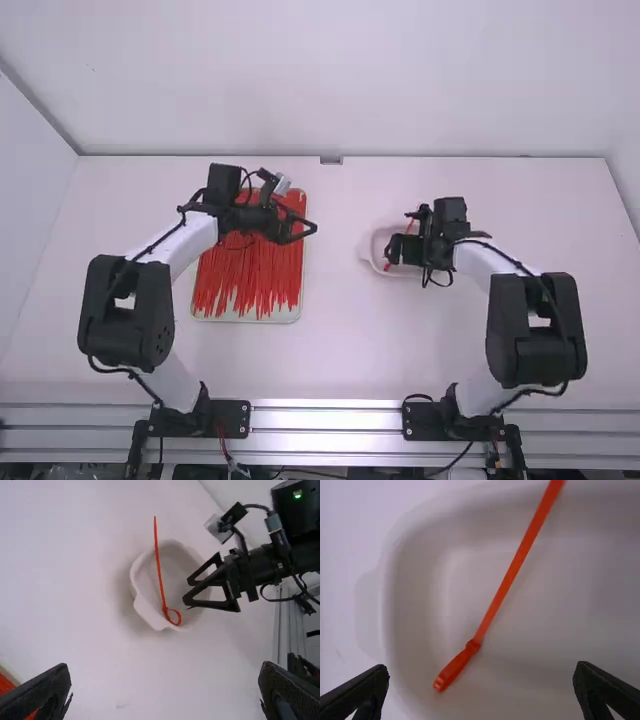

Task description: Fasten the cable tie

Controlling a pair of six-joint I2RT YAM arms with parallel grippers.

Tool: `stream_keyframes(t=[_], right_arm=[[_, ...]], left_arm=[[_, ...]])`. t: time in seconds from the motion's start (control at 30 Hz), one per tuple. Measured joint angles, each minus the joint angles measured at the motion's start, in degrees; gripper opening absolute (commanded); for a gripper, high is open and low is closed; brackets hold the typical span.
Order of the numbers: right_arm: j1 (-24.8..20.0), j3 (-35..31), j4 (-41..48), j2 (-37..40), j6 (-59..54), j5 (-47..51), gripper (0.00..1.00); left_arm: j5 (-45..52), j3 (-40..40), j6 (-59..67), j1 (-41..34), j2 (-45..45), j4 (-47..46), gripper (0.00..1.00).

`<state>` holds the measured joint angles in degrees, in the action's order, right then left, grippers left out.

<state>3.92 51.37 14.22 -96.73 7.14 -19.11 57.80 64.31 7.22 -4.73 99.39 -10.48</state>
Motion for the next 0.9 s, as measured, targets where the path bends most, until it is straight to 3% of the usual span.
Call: stream_keyframes(t=[0.27,0.5,0.77,0.9], right_arm=[[0.00,0.04,7.48,12.07,0.79,-0.04,0.98],[0.00,0.07,12.17,17.33,1.44,-0.02,0.98],[-0.59,0.00,12.66,19.78,1.01,0.37,0.94],[-3.23,-1.64,9.44,22.97,-1.05,2.43,0.88]], left_arm=[[-6.32,0.00,0.39,3.45,-10.71,-9.44,0.99],[-13.57,0.00,0.33,3.28,-18.36,-14.10,0.99],[-16.46,-0.55,0.00,3.78,-19.98,-12.81,0.95],[-18.88,-3.69,-1.73,4.37,-22.88,-10.23,0.89]])
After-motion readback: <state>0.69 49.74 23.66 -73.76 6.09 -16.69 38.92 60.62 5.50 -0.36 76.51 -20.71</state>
